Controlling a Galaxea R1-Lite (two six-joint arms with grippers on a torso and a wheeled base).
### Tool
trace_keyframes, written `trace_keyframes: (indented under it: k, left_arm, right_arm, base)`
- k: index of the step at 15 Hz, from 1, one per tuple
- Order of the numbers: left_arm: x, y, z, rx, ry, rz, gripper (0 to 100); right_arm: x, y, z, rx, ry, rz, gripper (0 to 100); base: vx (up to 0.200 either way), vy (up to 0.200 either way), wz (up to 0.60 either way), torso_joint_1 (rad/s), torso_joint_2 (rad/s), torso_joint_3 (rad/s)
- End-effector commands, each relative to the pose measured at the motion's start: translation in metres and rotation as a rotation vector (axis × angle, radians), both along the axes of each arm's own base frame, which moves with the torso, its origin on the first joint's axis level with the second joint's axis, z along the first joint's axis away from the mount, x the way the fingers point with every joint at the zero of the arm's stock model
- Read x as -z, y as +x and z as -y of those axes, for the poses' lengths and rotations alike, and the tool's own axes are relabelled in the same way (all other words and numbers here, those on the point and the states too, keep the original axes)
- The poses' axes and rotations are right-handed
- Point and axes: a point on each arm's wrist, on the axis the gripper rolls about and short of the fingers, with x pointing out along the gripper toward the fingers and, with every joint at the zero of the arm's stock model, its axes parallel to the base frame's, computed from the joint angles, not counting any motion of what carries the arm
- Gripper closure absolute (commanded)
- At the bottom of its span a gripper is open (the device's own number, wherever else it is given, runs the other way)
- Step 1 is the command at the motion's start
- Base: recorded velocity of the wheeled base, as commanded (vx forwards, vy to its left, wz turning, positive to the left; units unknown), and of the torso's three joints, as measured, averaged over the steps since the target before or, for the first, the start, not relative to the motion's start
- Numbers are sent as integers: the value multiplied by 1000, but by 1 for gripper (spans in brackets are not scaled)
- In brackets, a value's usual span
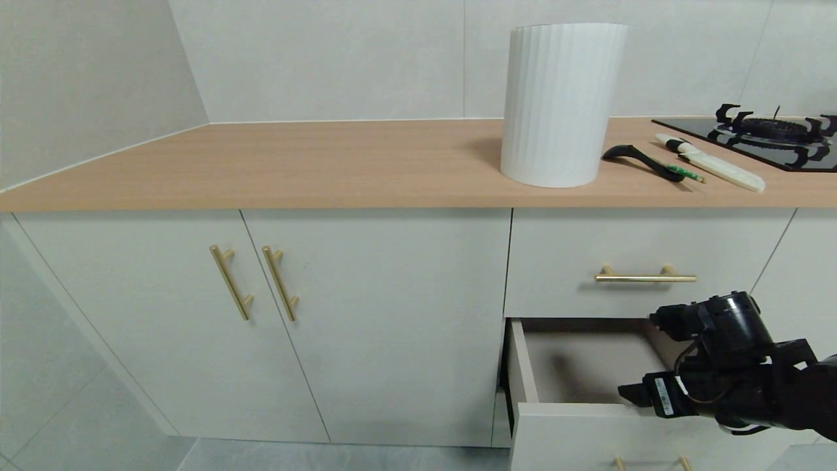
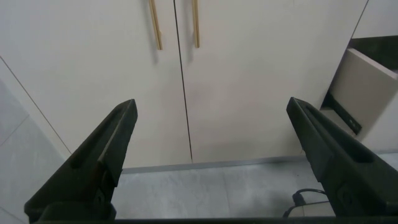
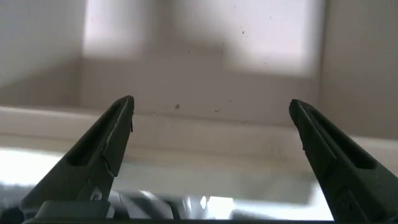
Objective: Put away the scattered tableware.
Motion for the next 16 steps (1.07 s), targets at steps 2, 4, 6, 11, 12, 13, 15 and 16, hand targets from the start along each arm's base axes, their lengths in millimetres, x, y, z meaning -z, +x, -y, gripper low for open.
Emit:
trace_keyframes:
  k: [2,4,6,11,12,13,15,16]
  left_arm:
    - [0,0,0,0,0,0,0]
    - [0,0,0,0,0,0,0]
    - [0,0,0,0,0,0,0]
    - [0,0,0,0,0,0,0]
    - [0,0,0,0,0,0,0]
    - [0,0,0,0,0,0,0]
    - [0,0,0,0,0,0,0]
    - [0,0,0,0,0,0,0]
  right_arm:
    - [-10,-9,-2,-30,-14,-11,0]
    - [-14,-20,-2,-80,-63,-87,0]
    - [-18,-29,-5,-114,-91,-151,0]
    - [-23,-51,-10,-206,-169,-285,0]
    - [-25,-56,-8,-234,-192,-308,0]
    - [-26,-62,-8,-262,-211,-336,0]
    - [-28,-70,-9,-300,-233,-373,0]
    - [-28,-71,-10,-304,-236,-375,0]
  base:
    - [0,0,0,0,0,0]
    - [0,0,0,0,0,0]
    - [0,0,0,0,0,0]
    - [0,0,0,0,0,0]
    - [0,0,0,0,0,0]
    - [0,0,0,0,0,0]
    - [0,0,0,0,0,0]
    - [0,0,0,0,0,0]
